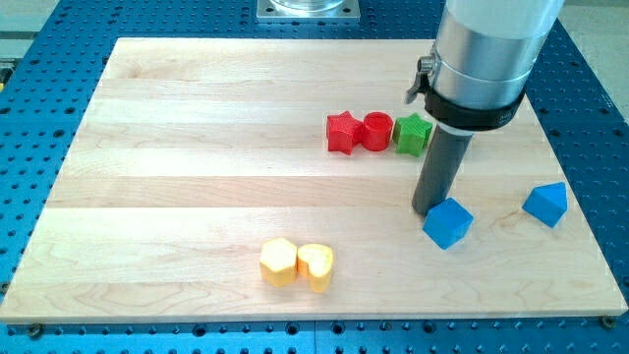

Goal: Slide the arm vertically below the red star

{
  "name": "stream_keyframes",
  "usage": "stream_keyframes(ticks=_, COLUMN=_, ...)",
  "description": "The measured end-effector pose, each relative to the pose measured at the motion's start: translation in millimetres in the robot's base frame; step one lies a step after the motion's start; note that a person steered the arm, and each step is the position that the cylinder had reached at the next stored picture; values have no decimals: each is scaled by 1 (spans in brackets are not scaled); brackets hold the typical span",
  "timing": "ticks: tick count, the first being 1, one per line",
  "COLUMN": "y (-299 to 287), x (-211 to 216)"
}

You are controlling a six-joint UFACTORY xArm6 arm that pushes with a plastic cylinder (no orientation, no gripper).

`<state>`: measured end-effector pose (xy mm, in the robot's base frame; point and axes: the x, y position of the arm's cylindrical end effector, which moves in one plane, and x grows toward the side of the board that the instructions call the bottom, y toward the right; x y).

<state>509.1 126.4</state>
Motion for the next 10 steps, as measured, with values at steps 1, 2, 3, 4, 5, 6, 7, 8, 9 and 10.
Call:
stream_keyframes(ticks=1, y=-6, x=9)
stream_keyframes(ticks=2, y=0, x=1)
stream_keyframes(ticks=3, y=13, x=-18)
stream_keyframes(ticks=4, y=25, x=-31)
stream_keyframes(ticks=5, y=25, x=-30)
stream_keyframes(ticks=6, y=25, x=-27)
stream_keyframes(ticks=7, y=25, x=-25)
stream_keyframes(ticks=8, y=26, x=-25)
stream_keyframes(ticks=9, y=9, x=-25)
stream_keyframes(ticks=10, y=-41, x=-25)
